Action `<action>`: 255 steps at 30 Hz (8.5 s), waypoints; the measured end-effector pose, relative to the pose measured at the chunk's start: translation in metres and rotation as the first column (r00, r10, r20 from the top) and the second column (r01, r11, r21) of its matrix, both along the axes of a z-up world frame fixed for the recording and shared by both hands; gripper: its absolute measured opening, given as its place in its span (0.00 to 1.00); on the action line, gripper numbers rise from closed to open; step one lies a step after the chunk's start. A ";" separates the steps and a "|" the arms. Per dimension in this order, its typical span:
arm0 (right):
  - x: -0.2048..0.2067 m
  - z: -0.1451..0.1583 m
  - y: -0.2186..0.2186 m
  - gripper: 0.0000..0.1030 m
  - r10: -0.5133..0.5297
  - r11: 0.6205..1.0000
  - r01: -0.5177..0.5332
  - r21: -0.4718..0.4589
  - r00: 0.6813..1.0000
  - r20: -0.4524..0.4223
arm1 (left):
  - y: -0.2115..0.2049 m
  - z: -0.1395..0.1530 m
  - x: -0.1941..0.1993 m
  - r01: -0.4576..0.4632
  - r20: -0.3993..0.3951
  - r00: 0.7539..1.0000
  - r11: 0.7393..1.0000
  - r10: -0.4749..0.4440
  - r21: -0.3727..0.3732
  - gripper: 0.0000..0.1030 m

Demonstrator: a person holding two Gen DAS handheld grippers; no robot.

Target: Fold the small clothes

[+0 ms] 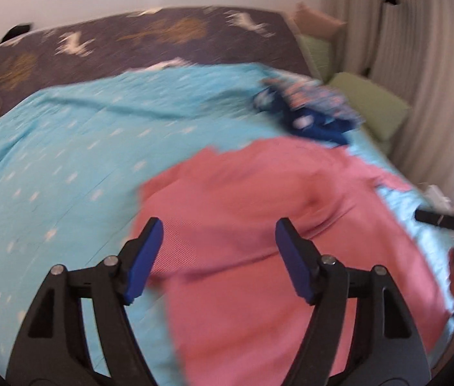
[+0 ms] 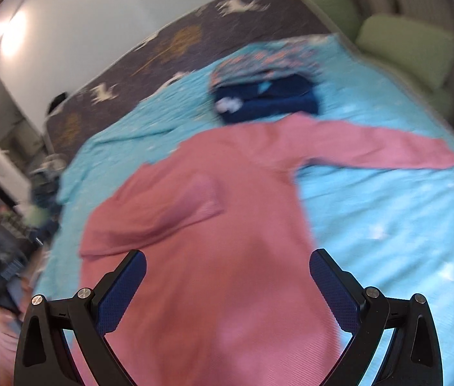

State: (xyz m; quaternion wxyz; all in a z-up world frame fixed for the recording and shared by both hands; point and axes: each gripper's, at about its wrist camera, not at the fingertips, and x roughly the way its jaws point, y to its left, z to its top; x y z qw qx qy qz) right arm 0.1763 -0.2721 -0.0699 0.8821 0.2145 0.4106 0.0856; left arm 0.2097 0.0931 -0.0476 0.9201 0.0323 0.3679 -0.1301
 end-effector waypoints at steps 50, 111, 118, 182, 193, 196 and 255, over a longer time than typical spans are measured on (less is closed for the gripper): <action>0.095 0.010 -0.046 0.54 -0.021 0.981 0.026 -0.190 0.999 0.031 | 0.029 -0.068 0.008 -0.227 -0.106 0.966 0.971 0.235 0.080 0.77; 0.150 0.018 0.090 0.53 0.370 0.929 -0.370 0.011 0.928 -0.031 | -0.005 -0.078 0.008 -0.114 -0.136 0.983 0.991 0.122 0.065 0.41; 0.067 0.004 -0.063 0.57 0.049 0.996 -0.043 0.072 0.995 -0.083 | 0.029 -0.068 0.022 -0.254 -0.142 0.959 0.967 0.247 -0.030 0.15; 0.085 -0.061 -0.311 0.04 -0.612 0.694 0.559 0.453 0.790 -0.036 | -0.052 -0.078 0.045 -0.125 -0.181 0.976 0.992 0.120 -0.016 0.64; 0.114 0.120 -0.036 0.06 0.041 0.957 -0.168 0.235 0.884 0.465 | -0.034 -0.068 0.028 -0.157 -0.175 0.975 0.983 0.138 -0.098 0.64; 0.129 0.101 0.055 0.07 0.235 0.934 -0.321 0.156 0.881 0.411 | -0.017 -0.065 0.021 -0.185 -0.175 0.971 0.973 0.160 -0.137 0.64; 0.083 -0.014 -0.078 0.67 -0.164 0.985 0.162 -0.060 0.986 -0.016 | 0.001 -0.077 0.084 -0.171 -0.311 0.946 0.954 0.089 -0.247 0.49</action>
